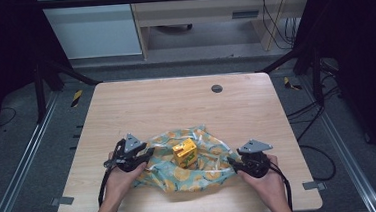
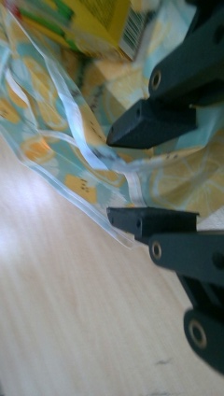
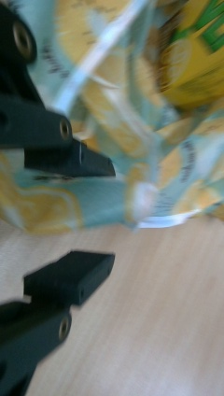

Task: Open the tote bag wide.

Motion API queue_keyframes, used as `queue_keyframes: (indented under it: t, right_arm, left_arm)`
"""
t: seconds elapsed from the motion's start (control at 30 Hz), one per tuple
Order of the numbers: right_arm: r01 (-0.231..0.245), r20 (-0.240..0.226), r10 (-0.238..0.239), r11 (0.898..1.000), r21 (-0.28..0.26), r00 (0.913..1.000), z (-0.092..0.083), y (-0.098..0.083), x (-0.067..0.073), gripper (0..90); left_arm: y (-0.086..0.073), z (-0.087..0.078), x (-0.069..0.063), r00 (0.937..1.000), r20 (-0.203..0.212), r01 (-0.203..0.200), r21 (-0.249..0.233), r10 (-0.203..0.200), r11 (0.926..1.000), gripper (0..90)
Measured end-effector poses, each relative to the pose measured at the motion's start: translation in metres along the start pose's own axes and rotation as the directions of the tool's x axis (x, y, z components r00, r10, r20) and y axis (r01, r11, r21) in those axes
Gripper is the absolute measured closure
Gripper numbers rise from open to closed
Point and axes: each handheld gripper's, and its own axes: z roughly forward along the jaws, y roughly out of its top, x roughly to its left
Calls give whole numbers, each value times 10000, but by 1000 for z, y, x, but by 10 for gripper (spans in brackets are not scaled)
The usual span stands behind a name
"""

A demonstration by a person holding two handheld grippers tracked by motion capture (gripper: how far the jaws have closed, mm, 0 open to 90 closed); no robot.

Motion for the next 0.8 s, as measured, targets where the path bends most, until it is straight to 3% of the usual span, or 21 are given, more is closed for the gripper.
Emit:
queue_keyframes:
  t: [0.1, 0.2, 0.33, 0.43, 0.7, 0.8]
  right_arm:
    - [-274, 40, 278, 9971, -715, 9996, -8, 8, 2, 281]
    - [-297, 55, 306, 9925, -1186, 9995, -15, 15, 6, 195]
    - [-302, 48, 316, 9835, -1786, 9995, -24, 24, 8, 147]
    - [-397, 328, 477, 9769, -2098, 9983, -32, 28, 5, 124]
    - [-943, 1263, 1277, 9657, -2419, 9837, -46, 20, -24, 72]
    - [-1043, 1423, 1392, 9679, -2288, 9800, -46, 13, -33, 67]
  left_arm:
    - [7, -6, -3, 10000, 22, 83, -307, -83, 9995, 458]
    - [16, -13, -4, 9997, -5, 239, -605, -240, 9979, 348]
    - [26, -25, -3, 9992, -155, 353, -982, -370, 9945, 259]
    - [29, -35, 1, 9974, -231, 650, -1079, -679, 9920, 196]
    - [18, -62, 18, 9931, -685, 866, -1176, -951, 9893, 134]
    - [10, -70, 26, 9912, -812, 952, -1170, -1050, 9886, 122]
